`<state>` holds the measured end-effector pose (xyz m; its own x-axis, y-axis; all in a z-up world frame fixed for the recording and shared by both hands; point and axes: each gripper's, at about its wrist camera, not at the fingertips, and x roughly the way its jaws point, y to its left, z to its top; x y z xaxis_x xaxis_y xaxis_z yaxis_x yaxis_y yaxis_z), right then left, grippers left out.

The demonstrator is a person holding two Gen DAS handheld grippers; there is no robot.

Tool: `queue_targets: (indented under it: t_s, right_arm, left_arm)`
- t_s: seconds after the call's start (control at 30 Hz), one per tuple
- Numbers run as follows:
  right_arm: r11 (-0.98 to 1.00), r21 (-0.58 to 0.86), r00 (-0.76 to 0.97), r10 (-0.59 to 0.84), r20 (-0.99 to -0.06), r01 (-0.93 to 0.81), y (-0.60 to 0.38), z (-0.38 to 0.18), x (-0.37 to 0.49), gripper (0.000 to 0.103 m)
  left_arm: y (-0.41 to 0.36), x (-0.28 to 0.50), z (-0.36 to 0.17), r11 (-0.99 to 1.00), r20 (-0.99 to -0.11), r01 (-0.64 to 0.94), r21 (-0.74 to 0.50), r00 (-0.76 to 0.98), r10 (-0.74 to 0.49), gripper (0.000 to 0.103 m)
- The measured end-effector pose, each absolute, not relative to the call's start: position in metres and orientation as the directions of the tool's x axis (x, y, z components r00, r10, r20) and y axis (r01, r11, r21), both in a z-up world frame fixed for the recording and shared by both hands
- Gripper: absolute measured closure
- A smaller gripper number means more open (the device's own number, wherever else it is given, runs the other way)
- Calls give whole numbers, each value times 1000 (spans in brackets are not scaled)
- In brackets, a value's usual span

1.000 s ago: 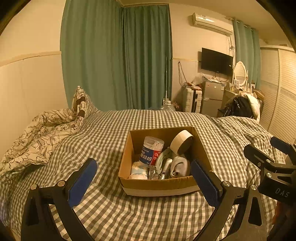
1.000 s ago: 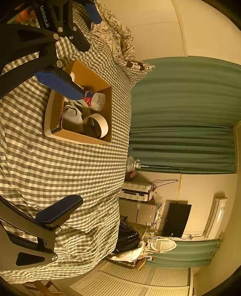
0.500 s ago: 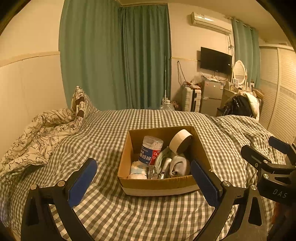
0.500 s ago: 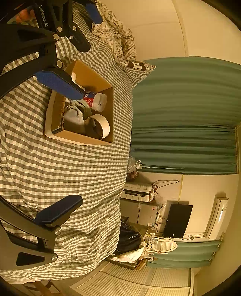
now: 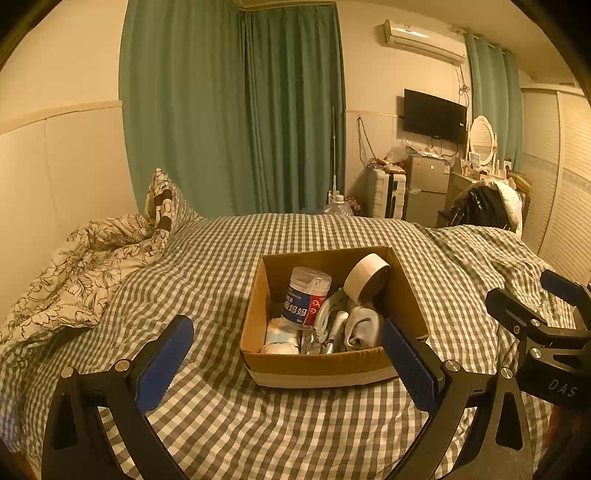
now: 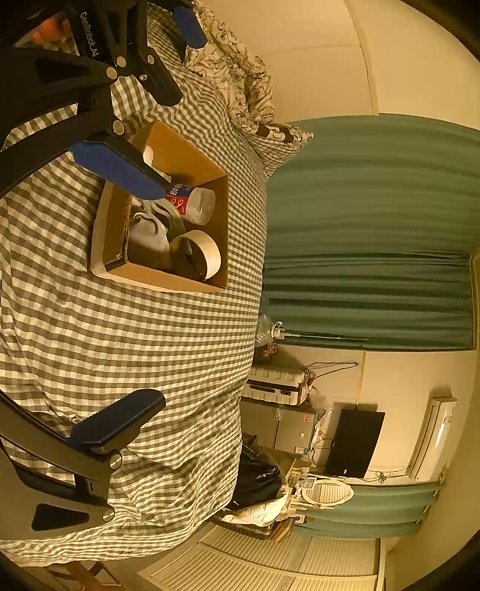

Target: Organize objects

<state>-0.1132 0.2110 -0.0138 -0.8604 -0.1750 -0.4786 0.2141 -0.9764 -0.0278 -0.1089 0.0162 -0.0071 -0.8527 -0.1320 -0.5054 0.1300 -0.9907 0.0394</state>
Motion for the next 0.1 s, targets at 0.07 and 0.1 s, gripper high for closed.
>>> queue_targets:
  t_s: [0.07, 0.1]
  right_arm:
    - [-976, -28, -860, -175, -479, 214, 211, -14, -113, 0]
    - [-976, -28, -860, -175, -480, 214, 211, -14, -113, 0]
  left_arm:
    - [16, -109, -7, -991, -505, 128, 39, -853, -130, 0]
    - [16, -108, -8, -991, -504, 127, 37, -854, -128, 0]
